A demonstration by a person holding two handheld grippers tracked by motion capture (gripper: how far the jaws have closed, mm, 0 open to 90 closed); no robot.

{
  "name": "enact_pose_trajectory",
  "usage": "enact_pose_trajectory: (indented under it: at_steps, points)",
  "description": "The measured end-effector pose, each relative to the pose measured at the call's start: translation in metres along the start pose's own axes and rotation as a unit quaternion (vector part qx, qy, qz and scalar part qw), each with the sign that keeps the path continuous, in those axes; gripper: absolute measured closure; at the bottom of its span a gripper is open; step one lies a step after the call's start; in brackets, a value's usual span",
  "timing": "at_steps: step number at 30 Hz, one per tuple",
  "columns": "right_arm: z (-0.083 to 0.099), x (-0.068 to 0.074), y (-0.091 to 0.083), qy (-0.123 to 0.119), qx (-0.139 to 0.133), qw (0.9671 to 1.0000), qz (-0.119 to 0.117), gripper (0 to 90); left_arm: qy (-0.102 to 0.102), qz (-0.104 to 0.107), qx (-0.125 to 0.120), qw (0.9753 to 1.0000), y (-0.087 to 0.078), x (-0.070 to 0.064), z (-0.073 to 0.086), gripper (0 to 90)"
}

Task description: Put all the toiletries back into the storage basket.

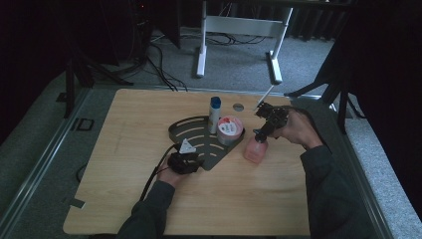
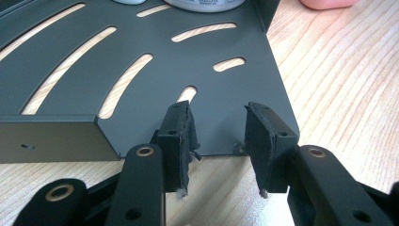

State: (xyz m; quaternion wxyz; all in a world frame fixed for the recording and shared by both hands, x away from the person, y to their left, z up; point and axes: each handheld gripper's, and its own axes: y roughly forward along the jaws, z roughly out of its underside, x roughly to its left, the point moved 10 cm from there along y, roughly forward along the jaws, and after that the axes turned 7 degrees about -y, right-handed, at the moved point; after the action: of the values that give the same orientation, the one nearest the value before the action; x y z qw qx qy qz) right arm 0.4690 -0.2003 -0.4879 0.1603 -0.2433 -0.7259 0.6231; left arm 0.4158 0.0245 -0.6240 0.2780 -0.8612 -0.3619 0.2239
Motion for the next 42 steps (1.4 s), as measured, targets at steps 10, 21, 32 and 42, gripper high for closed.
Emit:
enact_pose_trajectory:
  at_steps: [10, 21, 32, 42]
  points:
    - [-0.006, 0.013, 0.0, -0.021, -0.005, 0.9997, -0.01, 58.1, 0.001, -0.001, 0.0, 1.0, 0.0, 0.0, 0.0, 60.6]
    - [-0.019, 0.031, 0.002, -0.046, -0.011, 0.9988, -0.011, 58.1, 0.0, 0.0, 0.0, 1.0, 0.0, 0.0, 0.0, 60.6]
    - [-0.026, 0.047, 0.002, -0.064, -0.016, 0.9976, -0.02, 58.2, -0.001, 0.0, 0.0, 1.0, 0.0, 0.0, 0.0, 60.6]
    - [-0.035, 0.061, 0.002, -0.086, -0.015, 0.9961, -0.015, 58.4, 0.0, 0.0, 0.0, 1.0, 0.0, 0.0, 0.0, 60.6]
